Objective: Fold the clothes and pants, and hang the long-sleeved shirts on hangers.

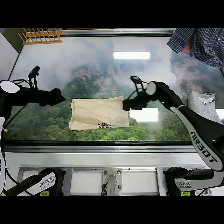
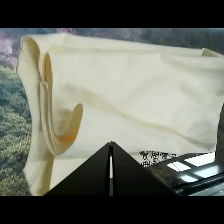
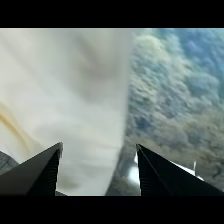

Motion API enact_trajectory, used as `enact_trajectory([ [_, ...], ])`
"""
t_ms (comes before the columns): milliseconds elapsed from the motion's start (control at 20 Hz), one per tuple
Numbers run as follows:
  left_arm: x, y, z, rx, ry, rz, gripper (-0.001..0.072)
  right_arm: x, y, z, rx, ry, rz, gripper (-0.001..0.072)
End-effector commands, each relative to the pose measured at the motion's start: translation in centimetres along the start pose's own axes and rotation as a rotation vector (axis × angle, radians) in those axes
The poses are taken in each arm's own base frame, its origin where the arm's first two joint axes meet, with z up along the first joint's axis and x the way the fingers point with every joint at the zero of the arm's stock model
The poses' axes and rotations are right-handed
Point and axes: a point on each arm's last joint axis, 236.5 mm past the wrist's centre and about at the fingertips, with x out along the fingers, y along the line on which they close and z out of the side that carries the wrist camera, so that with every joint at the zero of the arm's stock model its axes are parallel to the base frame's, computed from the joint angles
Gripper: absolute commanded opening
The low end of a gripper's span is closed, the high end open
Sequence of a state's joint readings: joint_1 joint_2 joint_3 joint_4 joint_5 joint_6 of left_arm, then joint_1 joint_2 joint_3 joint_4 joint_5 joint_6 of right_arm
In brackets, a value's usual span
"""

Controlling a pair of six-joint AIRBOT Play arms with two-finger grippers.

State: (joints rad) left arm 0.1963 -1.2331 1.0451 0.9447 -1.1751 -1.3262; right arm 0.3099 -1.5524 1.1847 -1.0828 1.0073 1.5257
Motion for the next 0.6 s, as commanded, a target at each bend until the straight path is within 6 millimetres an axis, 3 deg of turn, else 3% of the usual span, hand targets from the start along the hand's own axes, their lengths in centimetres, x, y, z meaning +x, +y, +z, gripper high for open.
enact_trajectory([
  [0,1.2,0.6,-2.3,-0.028,0.035,-0.007,0.0008,1.8,-3.0,-1.6,0.208,-0.006,0.129,0.0526],
  [200,1.3,0.3,-2.2,-0.035,0.030,-0.022,0.0008,4.8,-0.3,0.0,0.256,-0.044,0.281,0.0522],
  [400,1.3,0.3,-2.1,-0.036,0.028,-0.021,0.0008,6.6,3.8,1.8,0.277,-0.113,0.421,0.0511],
  [450,1.3,0.3,-2.1,-0.038,0.024,-0.020,0.0008,6.8,4.7,1.9,0.257,-0.123,0.434,0.0446],
  [500,1.3,0.3,-2.0,-0.038,0.023,-0.020,0.0008,6.9,5.4,1.9,0.216,-0.126,0.438,0.0193],
  [550,1.3,0.3,-2.0,-0.038,0.023,-0.021,0.0008,6.8,6.2,1.9,0.175,-0.131,0.444,0.0004],
])
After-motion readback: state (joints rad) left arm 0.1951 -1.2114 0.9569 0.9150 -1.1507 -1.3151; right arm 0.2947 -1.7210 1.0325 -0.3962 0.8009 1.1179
